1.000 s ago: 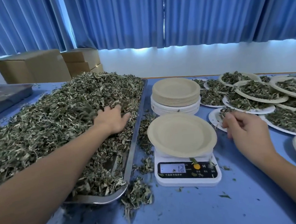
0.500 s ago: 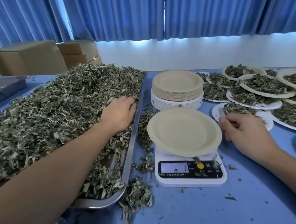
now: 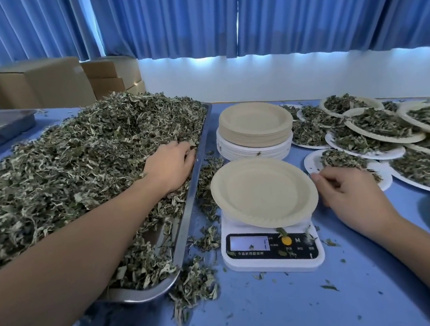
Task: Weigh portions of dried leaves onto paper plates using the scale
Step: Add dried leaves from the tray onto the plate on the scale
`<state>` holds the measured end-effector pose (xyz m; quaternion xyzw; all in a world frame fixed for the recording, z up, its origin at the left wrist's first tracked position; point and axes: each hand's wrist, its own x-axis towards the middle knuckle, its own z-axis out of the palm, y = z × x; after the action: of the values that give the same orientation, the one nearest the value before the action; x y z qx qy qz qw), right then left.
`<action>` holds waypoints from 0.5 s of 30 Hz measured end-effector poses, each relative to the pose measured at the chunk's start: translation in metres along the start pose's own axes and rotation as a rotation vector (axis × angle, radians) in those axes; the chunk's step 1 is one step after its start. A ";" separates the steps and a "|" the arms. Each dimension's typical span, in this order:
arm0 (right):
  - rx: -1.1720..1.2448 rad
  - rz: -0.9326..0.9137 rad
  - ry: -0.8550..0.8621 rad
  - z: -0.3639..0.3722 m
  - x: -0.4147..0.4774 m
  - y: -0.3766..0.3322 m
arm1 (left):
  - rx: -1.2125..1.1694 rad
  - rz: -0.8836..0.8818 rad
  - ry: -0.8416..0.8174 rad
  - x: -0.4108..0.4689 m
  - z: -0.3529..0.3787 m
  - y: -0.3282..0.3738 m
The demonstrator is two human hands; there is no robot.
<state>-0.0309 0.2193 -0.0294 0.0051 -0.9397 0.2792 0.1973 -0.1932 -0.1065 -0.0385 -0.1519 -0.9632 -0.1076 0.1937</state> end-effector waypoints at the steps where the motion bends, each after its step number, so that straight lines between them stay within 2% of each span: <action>1: -0.011 -0.003 -0.004 0.000 0.000 0.000 | 0.017 -0.023 0.014 0.000 0.000 0.000; 5: -0.025 -0.007 -0.014 0.001 0.002 0.001 | 0.080 -0.082 0.157 0.002 -0.011 0.004; 8: -0.030 -0.010 -0.015 0.001 0.002 0.002 | -0.007 -0.137 0.305 0.009 -0.027 0.007; 12: -0.047 -0.034 -0.012 0.001 0.002 0.002 | -0.297 -0.227 0.335 0.013 -0.043 0.007; 15: -0.053 -0.037 -0.010 0.001 0.001 0.002 | -0.682 -0.362 0.371 0.014 -0.050 0.007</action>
<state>-0.0327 0.2207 -0.0305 0.0188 -0.9475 0.2505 0.1980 -0.1861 -0.1098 0.0136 -0.0138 -0.8324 -0.4776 0.2806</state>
